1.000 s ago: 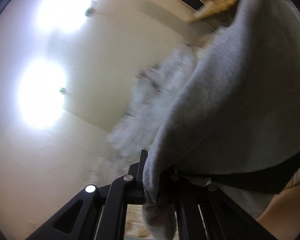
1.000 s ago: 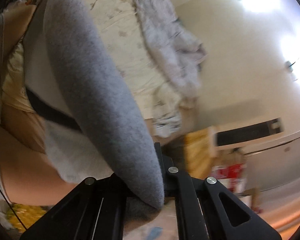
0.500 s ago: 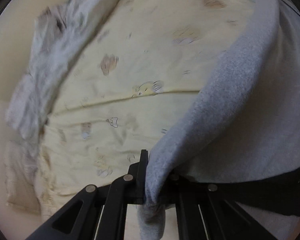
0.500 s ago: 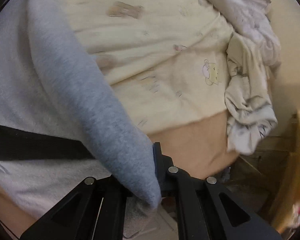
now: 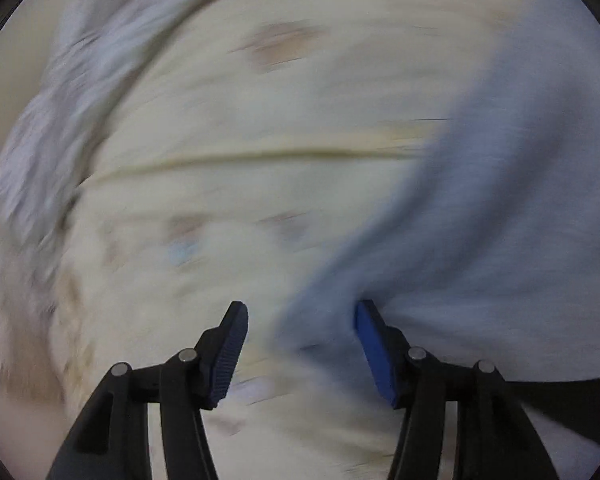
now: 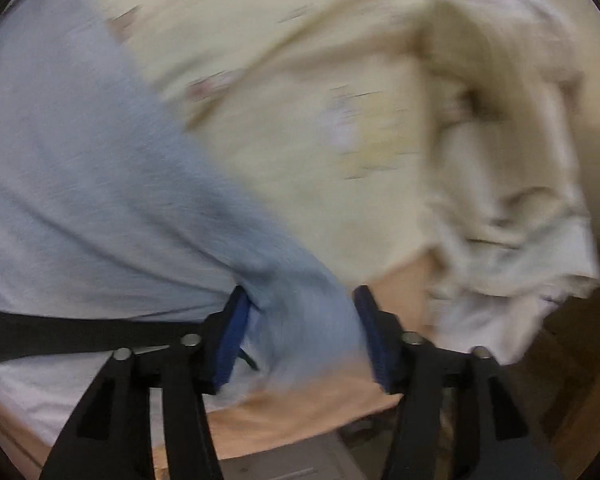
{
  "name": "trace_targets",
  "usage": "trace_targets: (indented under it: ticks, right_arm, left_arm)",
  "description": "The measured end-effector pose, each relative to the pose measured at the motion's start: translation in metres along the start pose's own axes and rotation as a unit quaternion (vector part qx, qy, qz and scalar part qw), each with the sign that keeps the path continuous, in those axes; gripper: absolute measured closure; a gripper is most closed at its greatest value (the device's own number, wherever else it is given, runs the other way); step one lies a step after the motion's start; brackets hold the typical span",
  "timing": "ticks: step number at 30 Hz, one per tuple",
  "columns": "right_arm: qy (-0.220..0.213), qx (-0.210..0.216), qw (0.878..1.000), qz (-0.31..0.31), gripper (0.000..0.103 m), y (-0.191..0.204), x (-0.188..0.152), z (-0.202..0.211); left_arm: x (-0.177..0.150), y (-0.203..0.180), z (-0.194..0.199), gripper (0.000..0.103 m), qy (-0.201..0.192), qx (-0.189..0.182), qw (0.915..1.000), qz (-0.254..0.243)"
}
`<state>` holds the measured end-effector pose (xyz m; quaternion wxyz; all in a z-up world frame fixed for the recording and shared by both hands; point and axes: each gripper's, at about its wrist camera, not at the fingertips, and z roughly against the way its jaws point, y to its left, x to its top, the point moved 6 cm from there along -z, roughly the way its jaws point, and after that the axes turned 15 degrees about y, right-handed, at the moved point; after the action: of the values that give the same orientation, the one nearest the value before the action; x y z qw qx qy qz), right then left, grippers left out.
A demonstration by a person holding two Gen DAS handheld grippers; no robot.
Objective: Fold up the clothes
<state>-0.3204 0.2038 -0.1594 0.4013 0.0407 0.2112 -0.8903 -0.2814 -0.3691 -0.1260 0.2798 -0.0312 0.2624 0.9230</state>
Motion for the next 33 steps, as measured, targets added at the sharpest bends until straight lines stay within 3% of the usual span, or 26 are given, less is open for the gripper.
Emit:
trace_targets:
  ticks: [3,7,11,12,14,16,19,21,22,23,24,25,27,29,30,32,33]
  right_arm:
    - [-0.009,-0.026,0.999,-0.031,0.038,-0.011,-0.015,0.012]
    - [-0.033,-0.068,0.995,-0.059,0.038,-0.016,-0.032,0.029]
    - [-0.063,-0.098,0.985,-0.125,0.038,-0.032,-0.049,0.042]
    - [-0.074,-0.068,0.984,-0.146,0.038,-0.039,-0.045,0.04]
    - [-0.088,-0.006,0.981,-0.171,0.038,-0.046,-0.037,0.035]
    - [-0.096,0.027,0.978,-0.181,0.038,-0.028,-0.033,0.032]
    - [-0.058,0.007,0.978,-0.202,0.039,-0.016,-0.027,0.002]
    - [-0.037,-0.011,0.973,-0.227,0.04,-0.026,-0.031,-0.021]
    - [-0.03,-0.018,0.97,-0.241,0.037,-0.03,-0.034,-0.031]
    - [-0.037,-0.011,0.964,-0.264,0.03,-0.036,-0.039,-0.031]
    - [-0.042,-0.005,0.958,-0.284,0.03,-0.04,-0.043,-0.031]
    - [-0.042,-0.001,0.955,-0.293,0.03,-0.041,-0.047,-0.029]
    - [-0.05,-0.025,0.958,-0.28,0.03,-0.035,-0.045,-0.015]
    - [-0.084,-0.061,0.958,-0.268,0.03,-0.027,-0.042,0.015]
    - [-0.103,-0.061,0.956,-0.268,0.03,-0.024,-0.04,0.028]
    - [-0.131,-0.008,0.954,-0.27,0.029,-0.017,-0.03,0.039]
    - [-0.113,-0.023,0.958,-0.264,0.029,-0.017,-0.026,0.03]
  left_arm:
    - [-0.021,0.025,-0.004,0.045,0.025,0.04,0.9978,0.046]
    - [-0.048,0.024,0.018,0.045,-0.004,0.06,0.9956,0.072]
    - [-0.042,0.021,0.038,0.045,-0.054,0.07,0.9844,0.152]
    - [-0.037,0.018,0.044,0.045,-0.073,0.06,0.981,0.17]
    - [-0.023,0.002,0.065,0.045,-0.136,-0.019,0.9737,0.182]
    - [-0.009,-0.018,0.079,0.045,-0.181,-0.087,0.9634,0.178]
    - [0.008,-0.047,0.063,0.045,-0.157,-0.084,0.9678,0.178]
    - [0.015,-0.046,0.031,0.045,-0.108,-0.06,0.9706,0.207]
    - [0.013,-0.038,0.019,0.045,-0.091,-0.048,0.9684,0.227]
    - [0.007,-0.027,0.005,0.043,-0.076,-0.046,0.961,0.262]
    - [0.001,-0.016,-0.005,0.038,-0.066,-0.052,0.9519,0.295]
    - [-0.004,-0.01,-0.005,0.037,-0.07,-0.074,0.9431,0.316]
    - [-0.007,-0.01,0.007,0.037,-0.085,-0.071,0.9427,0.315]
    - [-0.008,-0.012,0.025,0.037,-0.107,-0.059,0.9435,0.308]
    - [-0.009,-0.014,0.037,0.037,-0.127,-0.071,0.9389,0.312]
    - [-0.003,-0.019,0.063,0.037,-0.182,-0.122,0.9248,0.311]
    - [-0.001,-0.025,0.07,0.037,-0.191,-0.133,0.9239,0.304]
